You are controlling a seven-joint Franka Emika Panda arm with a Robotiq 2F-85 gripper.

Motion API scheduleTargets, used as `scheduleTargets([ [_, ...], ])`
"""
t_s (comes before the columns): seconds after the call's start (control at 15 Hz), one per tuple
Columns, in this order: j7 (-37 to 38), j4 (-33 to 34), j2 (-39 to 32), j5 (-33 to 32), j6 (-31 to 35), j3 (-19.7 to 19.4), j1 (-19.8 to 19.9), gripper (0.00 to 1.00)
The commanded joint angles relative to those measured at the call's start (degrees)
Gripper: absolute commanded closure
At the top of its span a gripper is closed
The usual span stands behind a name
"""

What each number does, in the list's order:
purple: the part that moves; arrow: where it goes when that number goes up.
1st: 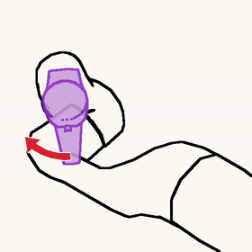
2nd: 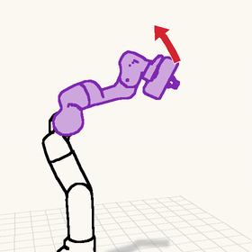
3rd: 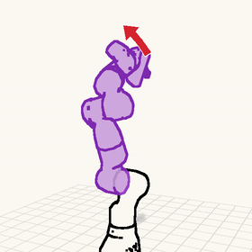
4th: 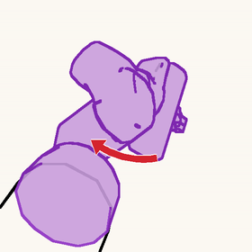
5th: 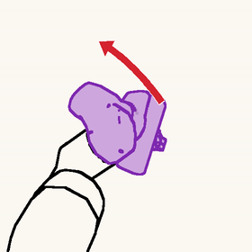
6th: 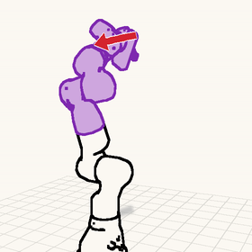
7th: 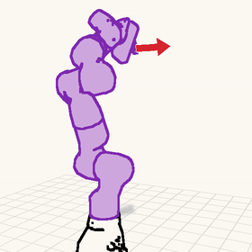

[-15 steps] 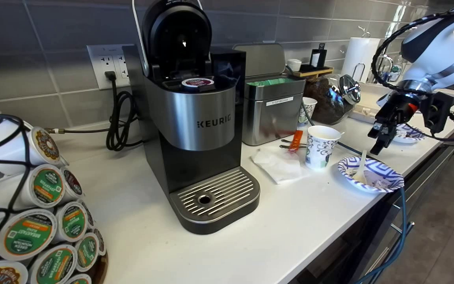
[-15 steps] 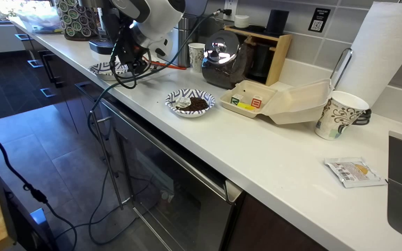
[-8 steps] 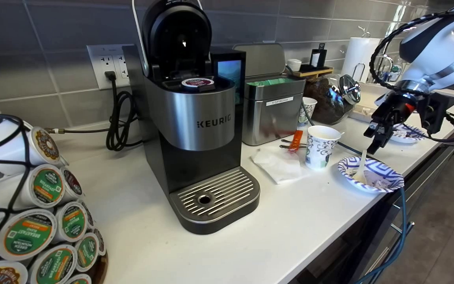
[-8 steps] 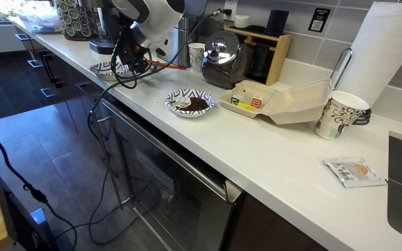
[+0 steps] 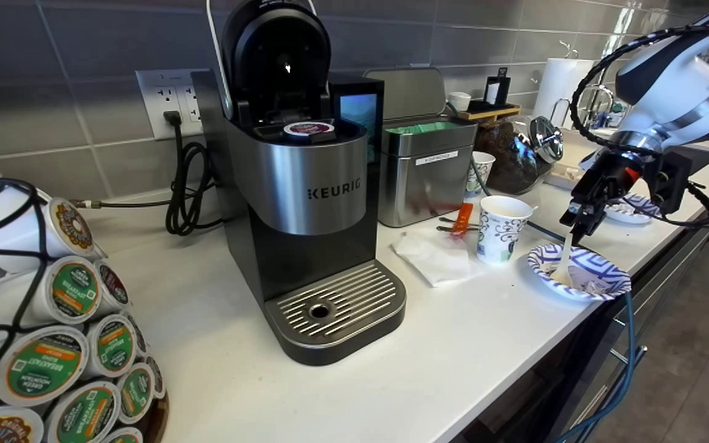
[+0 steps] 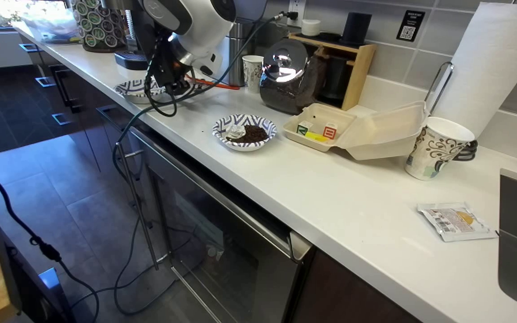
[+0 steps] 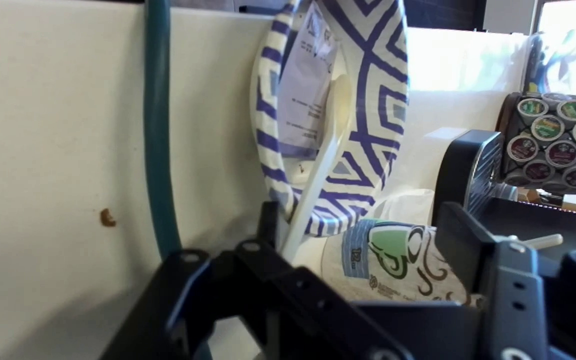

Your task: Put the spoon in the plate to the right

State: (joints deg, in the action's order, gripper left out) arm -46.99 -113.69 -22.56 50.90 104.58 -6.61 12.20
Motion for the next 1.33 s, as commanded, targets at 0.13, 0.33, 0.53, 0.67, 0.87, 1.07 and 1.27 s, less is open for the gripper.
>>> scheduleTargets([
  [0.13, -0.5, 1.4, -1.5, 0.5, 0.8, 0.9, 0.4, 0.65],
  [0.33, -0.5, 1.6, -1.5, 0.7, 0.7, 0.7, 0.8, 0.78],
  [0.53, -0.1, 1.8, -1.6, 0.6, 1.0, 0.6, 0.9, 0.61],
  [0.67, 0.4, 1.7, -1.5, 0.1, 1.6, 0.4, 0.8, 0.64],
  [0.87, 0.9, 1.7, -1.6, -0.2, 2.6, 0.3, 0.8, 0.42],
  [1.07, 0.6, 2.1, -2.1, 0.4, 3.9, 0.7, 0.9, 0.20],
  [1.27, 0.7, 3.0, -2.8, 0.7, 3.9, 1.1, 0.9, 0.01],
])
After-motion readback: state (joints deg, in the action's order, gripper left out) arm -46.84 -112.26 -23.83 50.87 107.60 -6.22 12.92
